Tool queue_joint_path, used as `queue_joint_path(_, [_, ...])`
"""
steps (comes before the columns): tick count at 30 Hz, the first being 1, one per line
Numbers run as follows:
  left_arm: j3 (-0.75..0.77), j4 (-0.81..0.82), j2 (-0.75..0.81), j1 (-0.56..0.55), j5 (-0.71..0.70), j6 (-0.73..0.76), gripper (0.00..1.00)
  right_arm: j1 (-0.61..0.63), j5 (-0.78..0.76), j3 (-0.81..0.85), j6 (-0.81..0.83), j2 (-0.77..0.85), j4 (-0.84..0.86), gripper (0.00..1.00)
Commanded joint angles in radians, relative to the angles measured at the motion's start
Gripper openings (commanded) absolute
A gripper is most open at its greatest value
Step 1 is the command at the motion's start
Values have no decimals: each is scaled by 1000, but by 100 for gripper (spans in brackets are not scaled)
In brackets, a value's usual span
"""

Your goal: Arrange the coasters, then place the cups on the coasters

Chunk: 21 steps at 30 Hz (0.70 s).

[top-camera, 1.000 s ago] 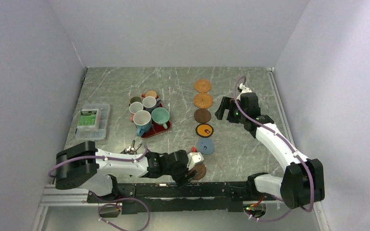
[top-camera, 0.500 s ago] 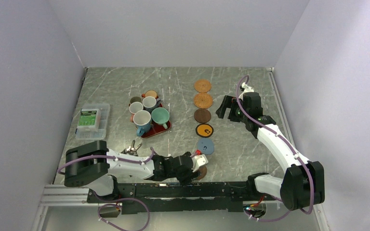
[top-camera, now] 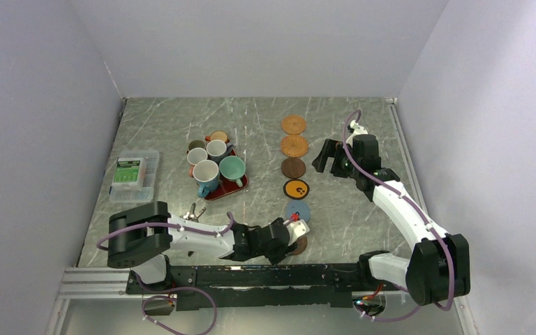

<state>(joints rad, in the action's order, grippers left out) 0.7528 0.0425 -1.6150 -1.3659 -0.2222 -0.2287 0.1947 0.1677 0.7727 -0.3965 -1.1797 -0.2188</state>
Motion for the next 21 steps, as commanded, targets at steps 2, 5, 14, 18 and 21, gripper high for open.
queue_joint_path(2, [29,-108,-48,-4,-74,-26,60,-7,20,-10,-9,25,50,99])
queue_joint_path(5, [37,-111,-53,-4,-86,-35,59,-9,24,-12,-10,25,51,99])
queue_joint_path(14, [41,-112,-61,-4,-90,-41,59,-11,29,-18,-13,25,53,99])
queue_joint_path(18, [46,-112,-66,-4,-91,-41,59,-12,27,-19,-10,28,51,99])
queue_joint_path(21, [49,-112,-70,-4,-95,-43,59,-12,27,-19,-9,29,50,99])
